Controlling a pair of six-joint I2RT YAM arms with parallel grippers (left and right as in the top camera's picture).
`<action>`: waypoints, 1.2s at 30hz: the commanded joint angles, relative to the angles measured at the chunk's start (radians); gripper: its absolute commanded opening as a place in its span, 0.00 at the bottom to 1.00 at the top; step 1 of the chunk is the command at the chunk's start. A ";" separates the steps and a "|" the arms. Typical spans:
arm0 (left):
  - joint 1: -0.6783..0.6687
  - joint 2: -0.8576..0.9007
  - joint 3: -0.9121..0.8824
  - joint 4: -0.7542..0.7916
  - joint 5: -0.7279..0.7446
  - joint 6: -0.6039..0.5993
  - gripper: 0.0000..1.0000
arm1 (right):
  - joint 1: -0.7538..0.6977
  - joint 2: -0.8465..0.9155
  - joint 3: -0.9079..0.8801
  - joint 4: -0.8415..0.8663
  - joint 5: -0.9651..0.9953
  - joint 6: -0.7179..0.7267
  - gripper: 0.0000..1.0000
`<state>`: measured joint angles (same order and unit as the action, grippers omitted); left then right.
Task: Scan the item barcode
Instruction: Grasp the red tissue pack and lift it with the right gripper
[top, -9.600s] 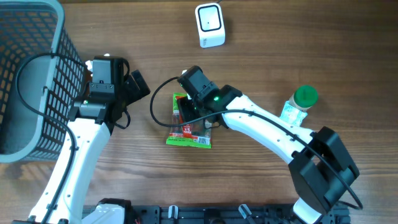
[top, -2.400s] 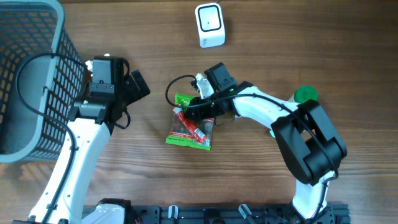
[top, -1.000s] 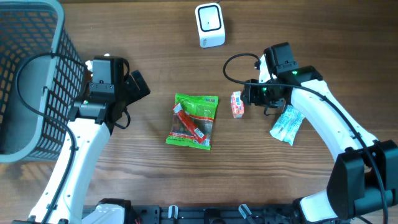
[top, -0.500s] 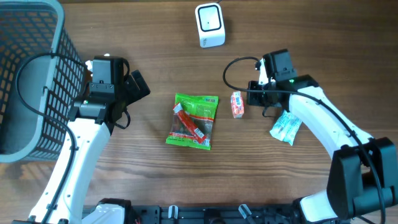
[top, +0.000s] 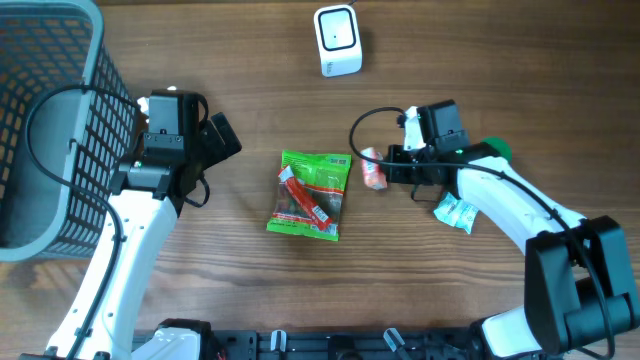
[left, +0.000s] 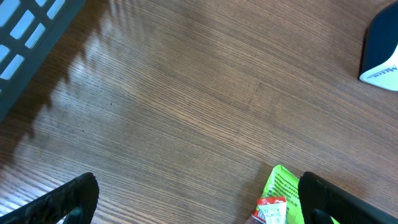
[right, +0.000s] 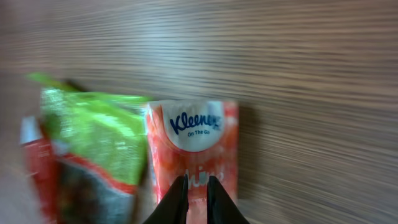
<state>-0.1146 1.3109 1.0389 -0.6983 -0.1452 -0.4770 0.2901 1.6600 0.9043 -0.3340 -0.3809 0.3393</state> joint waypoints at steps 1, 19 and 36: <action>0.006 0.001 0.008 0.003 -0.010 0.002 1.00 | 0.031 -0.013 -0.003 0.025 -0.081 0.002 0.17; 0.006 0.001 0.008 0.003 -0.010 0.002 1.00 | 0.025 0.090 -0.003 0.028 -0.023 0.091 0.34; 0.006 0.001 0.008 0.003 -0.010 0.002 1.00 | 0.025 0.165 -0.021 0.071 0.019 0.138 0.26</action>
<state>-0.1146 1.3109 1.0389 -0.6979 -0.1455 -0.4770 0.3191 1.7805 0.9043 -0.2691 -0.4049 0.4709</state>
